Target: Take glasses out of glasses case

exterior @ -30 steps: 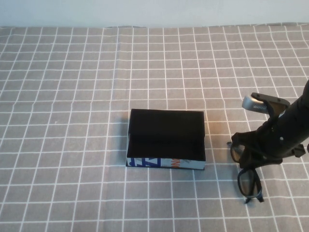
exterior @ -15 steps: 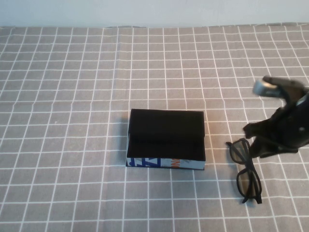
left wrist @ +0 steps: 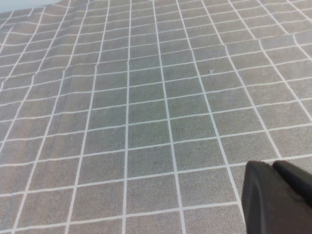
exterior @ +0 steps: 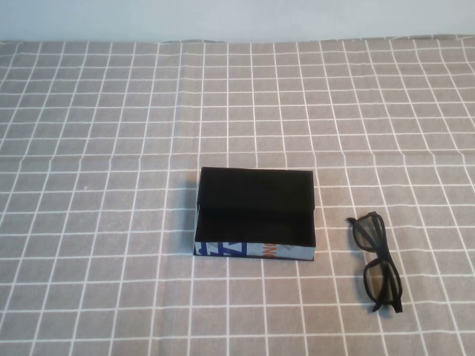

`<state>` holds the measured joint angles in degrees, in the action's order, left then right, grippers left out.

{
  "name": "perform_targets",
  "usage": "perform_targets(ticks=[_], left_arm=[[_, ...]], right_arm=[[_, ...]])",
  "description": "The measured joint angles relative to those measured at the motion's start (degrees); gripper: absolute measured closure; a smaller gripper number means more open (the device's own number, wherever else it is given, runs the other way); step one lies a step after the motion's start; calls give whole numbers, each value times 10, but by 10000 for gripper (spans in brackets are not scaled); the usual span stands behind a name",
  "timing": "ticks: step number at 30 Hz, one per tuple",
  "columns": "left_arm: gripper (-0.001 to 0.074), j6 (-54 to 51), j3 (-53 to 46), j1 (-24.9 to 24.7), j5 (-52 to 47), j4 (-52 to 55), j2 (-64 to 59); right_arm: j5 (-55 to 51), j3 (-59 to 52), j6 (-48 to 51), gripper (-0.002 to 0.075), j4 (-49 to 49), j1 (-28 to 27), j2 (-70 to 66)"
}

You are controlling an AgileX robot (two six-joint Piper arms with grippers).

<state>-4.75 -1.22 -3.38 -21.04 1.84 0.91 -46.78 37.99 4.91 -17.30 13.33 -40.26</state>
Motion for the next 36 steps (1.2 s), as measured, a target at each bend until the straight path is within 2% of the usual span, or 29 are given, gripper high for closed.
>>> perform_targets(ticks=[6,11,26,31,36], left_arm=[[739,0,0,0,0,0,0],[739,0,0,0,0,0,0],[739,0,0,0,0,0,0],[739,0,0,0,0,0,0],[739,0,0,0,0,0,0]], right_arm=[[2,-91,-12,742,17,0,268],[-12,-115,-39,742,30,0,392],[-7,-116,-41,742,38,0,411],[129,-147,-41,743,83,0,411],[305,-252,-41,743,191,-10,411]])
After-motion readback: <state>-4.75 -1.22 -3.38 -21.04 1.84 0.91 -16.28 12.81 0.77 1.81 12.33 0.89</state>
